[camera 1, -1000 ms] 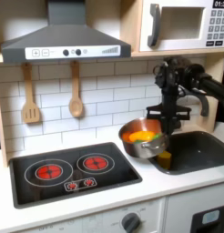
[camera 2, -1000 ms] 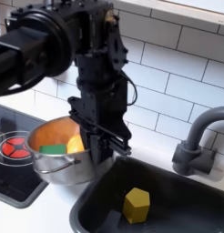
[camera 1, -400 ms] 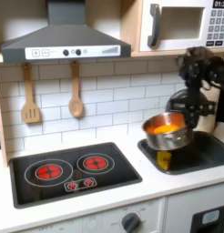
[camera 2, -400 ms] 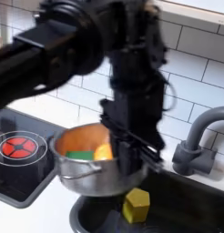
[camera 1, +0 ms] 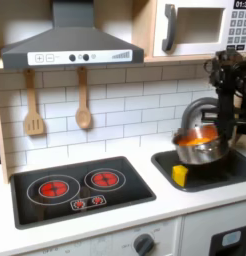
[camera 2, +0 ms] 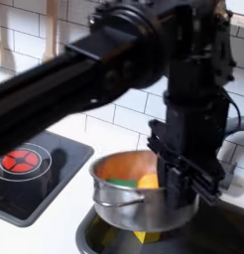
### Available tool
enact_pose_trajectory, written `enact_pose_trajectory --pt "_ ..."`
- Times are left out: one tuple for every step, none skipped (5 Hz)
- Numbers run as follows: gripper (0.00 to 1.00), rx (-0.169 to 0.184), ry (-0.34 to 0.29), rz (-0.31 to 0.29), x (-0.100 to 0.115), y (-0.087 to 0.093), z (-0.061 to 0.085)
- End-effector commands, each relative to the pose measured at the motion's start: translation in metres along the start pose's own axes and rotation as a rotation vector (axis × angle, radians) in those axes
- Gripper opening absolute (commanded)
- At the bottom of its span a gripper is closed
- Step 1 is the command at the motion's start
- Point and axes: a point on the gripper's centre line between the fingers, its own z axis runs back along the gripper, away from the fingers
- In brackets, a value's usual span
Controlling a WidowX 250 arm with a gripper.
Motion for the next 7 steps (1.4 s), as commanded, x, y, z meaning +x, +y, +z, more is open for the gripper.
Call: enact_pose_trajectory --pt "0.0 -0.278 -0.016 0.059 0.0 -0.011 -0.002" --pt "0.0 -0.445 -0.053 0.116 0.007 -0.005 0.001" --pt "0.0 -0.606 -0.086 0.192 0.011 0.005 -0.001" --pt "0.0 -0.694 -0.125 0.222 0.016 0.009 -0.002" --pt "0.0 -0.75 -0.181 0.241 0.014 0.015 0.003" --pt "0.0 -0.83 -0.225 0.291 0.011 0.02 0.001" --pt "0.0 -0.935 -0.274 0.366 0.007 0.024 -0.003"
